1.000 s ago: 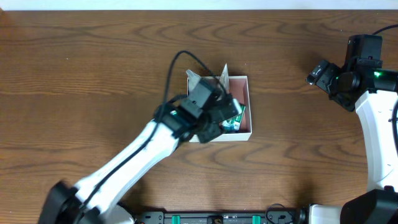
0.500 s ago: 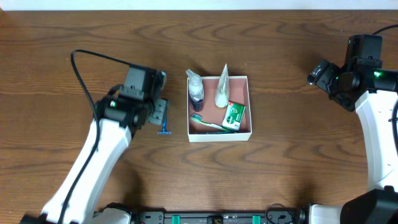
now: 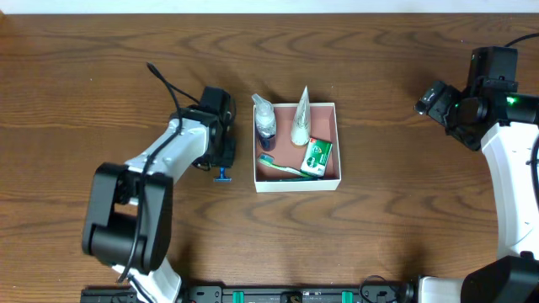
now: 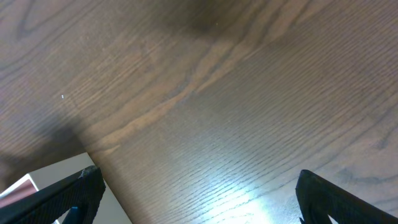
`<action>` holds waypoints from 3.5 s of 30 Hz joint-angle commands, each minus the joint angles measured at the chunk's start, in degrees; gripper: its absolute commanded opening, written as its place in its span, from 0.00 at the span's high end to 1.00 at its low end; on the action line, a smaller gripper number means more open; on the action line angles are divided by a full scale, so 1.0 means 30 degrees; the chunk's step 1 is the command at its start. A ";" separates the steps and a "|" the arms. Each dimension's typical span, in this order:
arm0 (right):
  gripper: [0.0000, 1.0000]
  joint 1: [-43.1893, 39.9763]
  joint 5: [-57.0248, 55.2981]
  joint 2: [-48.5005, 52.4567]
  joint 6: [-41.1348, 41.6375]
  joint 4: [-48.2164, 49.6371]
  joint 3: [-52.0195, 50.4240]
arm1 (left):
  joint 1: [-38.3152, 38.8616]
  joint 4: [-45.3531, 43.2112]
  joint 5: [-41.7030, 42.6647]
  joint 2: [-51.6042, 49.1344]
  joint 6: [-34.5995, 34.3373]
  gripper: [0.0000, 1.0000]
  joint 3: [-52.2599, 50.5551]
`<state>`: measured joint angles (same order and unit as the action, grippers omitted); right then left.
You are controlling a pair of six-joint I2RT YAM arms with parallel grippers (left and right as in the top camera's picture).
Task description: Pack container
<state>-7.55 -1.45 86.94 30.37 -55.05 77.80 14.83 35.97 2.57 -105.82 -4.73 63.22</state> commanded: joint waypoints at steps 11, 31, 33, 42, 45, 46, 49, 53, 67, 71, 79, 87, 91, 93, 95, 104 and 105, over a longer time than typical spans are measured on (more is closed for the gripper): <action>0.01 -0.0073 -0.0066 -0.0117 -0.0138 -0.0007 0.0095 | -0.0007 -0.0452 0.0510 -0.0568 -0.0532 0.60 -0.0146; 0.01 -0.0073 -0.0066 -0.0117 -0.0138 -0.0007 0.0095 | -0.0211 0.4204 0.0576 0.1341 0.0765 0.94 0.2550; 0.01 -0.0073 -0.0066 -0.0117 -0.0138 -0.0007 0.0095 | -0.0226 0.5814 0.0248 0.2463 0.0860 0.94 0.3774; 0.01 -0.0073 -0.0066 -0.0117 -0.0138 -0.0007 0.0095 | 0.1370 0.7715 0.0291 0.8247 0.0889 0.94 0.5960; 0.01 -0.0073 -0.0066 -0.0117 -0.0138 -0.0007 0.0095 | 0.3067 0.7257 0.0299 0.8888 0.2594 0.94 0.5952; 0.01 -0.0073 -0.0066 -0.0117 -0.0138 -0.0007 0.0095 | 0.3774 0.7104 0.0299 0.8852 0.3555 0.94 0.5945; 0.01 -0.0073 -0.0066 -0.0117 -0.0138 -0.0007 0.0095 | 0.5741 0.6339 0.0306 0.8233 0.6543 0.94 0.5683; 0.01 -0.0073 -0.0073 -0.0117 -0.0138 -0.0007 0.0095 | 0.7985 0.5144 0.0299 0.6455 1.0229 0.94 0.5333; 0.01 -0.0073 -0.0066 -0.0117 -0.0138 -0.0007 0.0095 | 0.9369 0.2892 0.0036 0.1209 1.3209 0.61 0.5348; 0.01 -0.0073 -0.0066 -0.0117 -0.0138 -0.0007 0.0095 | 0.9369 0.3213 -0.1909 0.2113 1.2152 0.49 0.5501; 0.01 -0.0073 -0.0066 -0.0117 -0.0138 -0.0007 0.0095 | 0.8655 0.6317 -0.5901 0.6914 0.6426 0.42 0.5646; 0.01 -0.0073 -0.0066 -0.0117 -0.0138 -0.0007 0.0095 | 0.3140 0.9923 -0.5646 1.0462 0.1552 0.02 0.5632; 0.01 -0.0073 -0.0066 -0.0117 -0.0138 -0.0007 0.0095 | 0.1078 0.9836 -0.3971 1.1300 0.1530 0.02 0.5632; 0.01 -0.0073 -0.0066 -0.0117 -0.0138 -0.0007 0.0095 | 0.0627 1.0018 -0.3781 1.1526 0.1537 0.02 0.5632; 0.01 -0.0073 -0.0066 -0.0117 -0.0138 0.0000 0.0095 | 0.0415 1.0083 -0.3789 1.1613 0.1545 0.02 0.5632; 0.01 -0.0073 -0.0066 -0.0117 -0.0138 -0.0007 0.0095 | 0.0095 1.0047 -0.3971 1.2298 0.1676 0.02 0.5632; 0.01 -0.0073 -0.0073 -0.0117 -0.0138 -0.0007 0.0095 | -0.0036 0.9836 -0.3847 1.2641 0.1683 0.02 0.5632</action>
<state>-7.55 -1.45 86.94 30.37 -55.02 77.80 15.75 66.13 -9.41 -70.67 1.21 79.48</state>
